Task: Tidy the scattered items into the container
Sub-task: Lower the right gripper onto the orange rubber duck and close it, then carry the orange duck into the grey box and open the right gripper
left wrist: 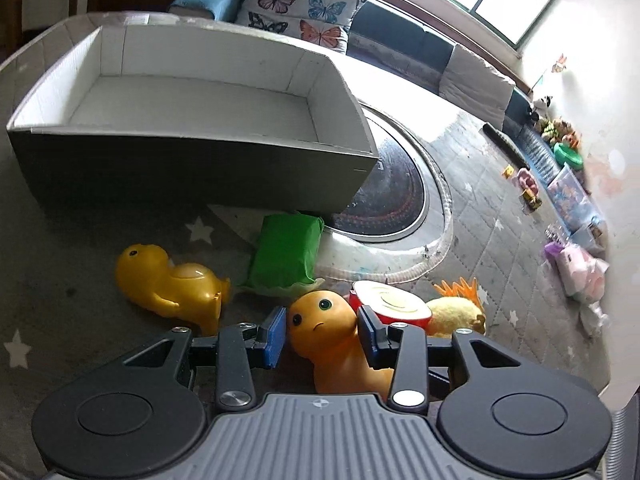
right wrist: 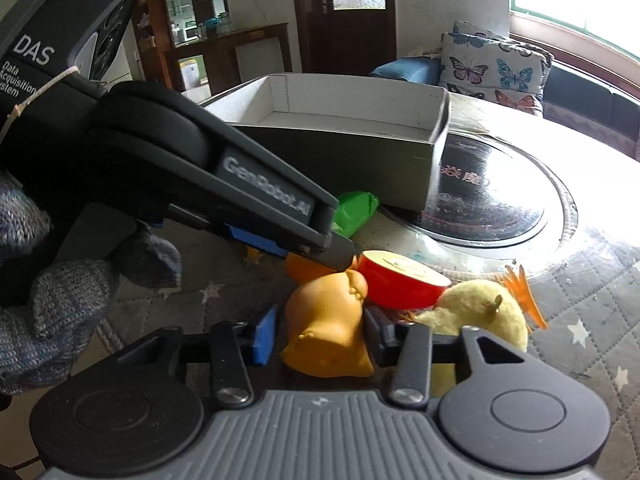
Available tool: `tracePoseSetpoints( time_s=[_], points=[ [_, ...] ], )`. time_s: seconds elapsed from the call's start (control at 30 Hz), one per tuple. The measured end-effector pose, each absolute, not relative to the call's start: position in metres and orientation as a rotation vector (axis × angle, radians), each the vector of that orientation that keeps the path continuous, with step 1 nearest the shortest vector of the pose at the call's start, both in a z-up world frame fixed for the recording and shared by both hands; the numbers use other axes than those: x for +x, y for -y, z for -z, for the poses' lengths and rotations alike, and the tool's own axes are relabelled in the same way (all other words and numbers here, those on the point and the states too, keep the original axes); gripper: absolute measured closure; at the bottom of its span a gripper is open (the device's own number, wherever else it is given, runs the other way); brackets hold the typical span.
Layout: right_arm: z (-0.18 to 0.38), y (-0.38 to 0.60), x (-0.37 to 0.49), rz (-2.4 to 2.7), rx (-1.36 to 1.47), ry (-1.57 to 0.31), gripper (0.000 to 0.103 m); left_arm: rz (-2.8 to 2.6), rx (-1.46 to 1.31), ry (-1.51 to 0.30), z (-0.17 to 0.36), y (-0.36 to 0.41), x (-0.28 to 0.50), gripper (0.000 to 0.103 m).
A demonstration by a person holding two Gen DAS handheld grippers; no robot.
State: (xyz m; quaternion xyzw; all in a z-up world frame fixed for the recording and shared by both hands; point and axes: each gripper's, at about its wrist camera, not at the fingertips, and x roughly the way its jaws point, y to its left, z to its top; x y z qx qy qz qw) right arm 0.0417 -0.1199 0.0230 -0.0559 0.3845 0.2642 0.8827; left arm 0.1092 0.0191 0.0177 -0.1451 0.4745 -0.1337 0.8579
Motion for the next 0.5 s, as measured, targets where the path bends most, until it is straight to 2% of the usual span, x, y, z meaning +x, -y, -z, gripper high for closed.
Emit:
tracePoseSetpoints(
  time_s=[0.3,0.5],
  points=[
    [-0.039,0.121,0.045,-0.590,-0.111,-0.790,0.062,0.307,-0.326,-0.988,-0.032,-0.030,0.105,0.062],
    [-0.060,0.119,0.050,-0.613,-0.106,-0.735,0.062,0.302,-0.314,-0.916,-0.057,-0.034,0.106,0.062]
  ],
)
